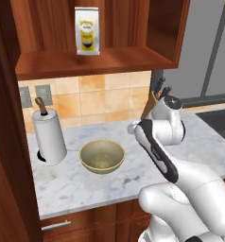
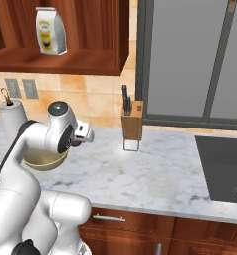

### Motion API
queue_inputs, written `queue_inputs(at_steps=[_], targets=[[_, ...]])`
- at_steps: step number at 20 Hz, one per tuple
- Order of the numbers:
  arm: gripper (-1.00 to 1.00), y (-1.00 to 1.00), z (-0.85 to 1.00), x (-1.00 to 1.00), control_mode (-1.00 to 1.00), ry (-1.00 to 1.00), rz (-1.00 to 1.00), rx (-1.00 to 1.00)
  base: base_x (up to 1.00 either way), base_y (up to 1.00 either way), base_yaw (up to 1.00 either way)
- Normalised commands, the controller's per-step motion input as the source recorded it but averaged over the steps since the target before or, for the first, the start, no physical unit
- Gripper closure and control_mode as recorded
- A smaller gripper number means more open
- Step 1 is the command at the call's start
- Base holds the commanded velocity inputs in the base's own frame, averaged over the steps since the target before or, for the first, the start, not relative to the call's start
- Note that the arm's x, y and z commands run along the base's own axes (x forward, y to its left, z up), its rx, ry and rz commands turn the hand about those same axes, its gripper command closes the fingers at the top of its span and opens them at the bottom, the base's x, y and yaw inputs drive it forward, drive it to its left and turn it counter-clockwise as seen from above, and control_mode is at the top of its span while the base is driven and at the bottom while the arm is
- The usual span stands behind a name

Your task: Pick the egg and butter from the fridge and place them by the bowl for mixing.

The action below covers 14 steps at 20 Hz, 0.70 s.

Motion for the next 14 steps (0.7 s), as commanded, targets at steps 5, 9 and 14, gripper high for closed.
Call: queue_inputs(at_steps=[5,9,14], targets=[[1.00,-0.10,-0.45,0.36,-1.00,0.20,0.00,0.03,0.00,0.00,0.00],[1.00,0.04,-0.46,0.43,-1.00,0.17,0.00,0.01,0.00,0.00,0.00],[1.00,0.02,-0.34,0.53,-1.00,0.00,-0.03,0.05,0.00,0.00,0.00]])
